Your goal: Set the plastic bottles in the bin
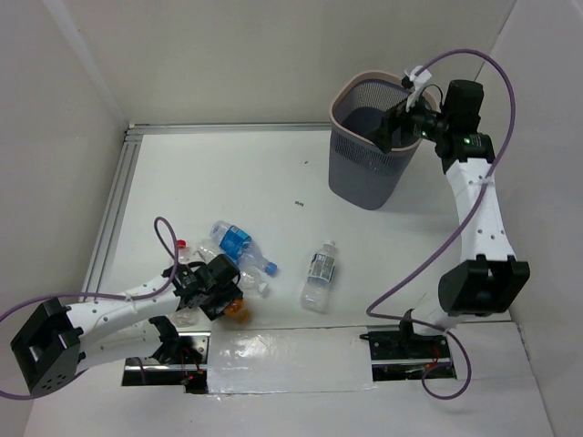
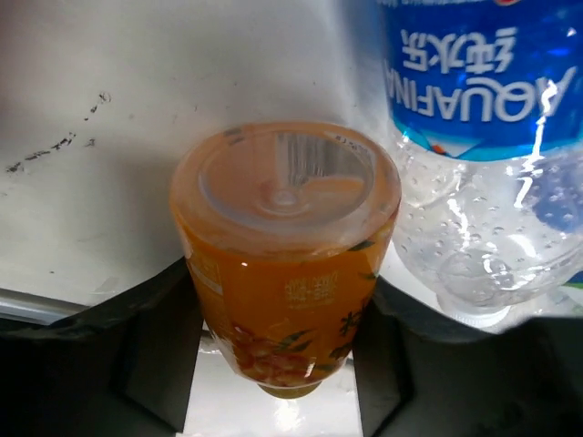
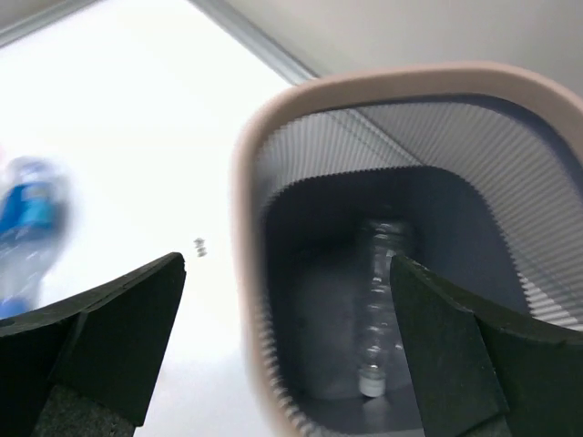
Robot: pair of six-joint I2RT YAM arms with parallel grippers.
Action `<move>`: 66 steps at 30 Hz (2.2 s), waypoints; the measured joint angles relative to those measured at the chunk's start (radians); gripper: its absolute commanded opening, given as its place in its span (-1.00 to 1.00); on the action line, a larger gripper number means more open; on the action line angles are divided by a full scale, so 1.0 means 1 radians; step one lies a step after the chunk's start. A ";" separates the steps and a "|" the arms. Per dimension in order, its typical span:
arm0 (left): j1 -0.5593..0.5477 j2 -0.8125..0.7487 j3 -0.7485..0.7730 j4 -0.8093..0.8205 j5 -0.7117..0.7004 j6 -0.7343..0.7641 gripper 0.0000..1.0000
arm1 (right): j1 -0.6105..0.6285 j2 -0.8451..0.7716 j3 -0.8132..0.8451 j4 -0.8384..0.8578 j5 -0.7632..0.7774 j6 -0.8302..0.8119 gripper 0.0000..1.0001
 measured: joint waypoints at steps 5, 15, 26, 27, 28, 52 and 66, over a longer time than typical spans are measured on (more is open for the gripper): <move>-0.067 -0.031 0.034 -0.049 -0.023 0.027 -0.70 | -0.009 -0.198 -0.159 -0.039 -0.236 -0.171 0.87; -0.204 -0.196 0.422 -0.115 -0.077 0.350 -1.00 | 0.017 -0.484 -0.464 -0.137 -0.356 -0.433 -0.96; 0.041 0.339 0.953 0.495 0.047 0.977 -1.00 | 0.010 -0.674 -0.697 -0.263 -0.201 -0.513 0.99; 0.066 0.406 1.019 0.528 0.073 0.998 -1.00 | 0.008 -0.708 -0.717 -0.272 -0.196 -0.521 0.96; 0.092 0.486 1.106 0.549 0.109 1.011 -1.00 | 0.008 -0.735 -0.736 -0.279 -0.193 -0.531 0.88; 0.102 1.357 1.920 0.885 0.151 0.940 0.98 | -0.012 -0.808 -0.898 -0.378 -0.149 -0.571 0.99; 0.132 0.699 1.337 0.735 0.085 1.056 0.98 | 0.177 -0.562 -1.009 -0.416 -0.227 -1.447 0.99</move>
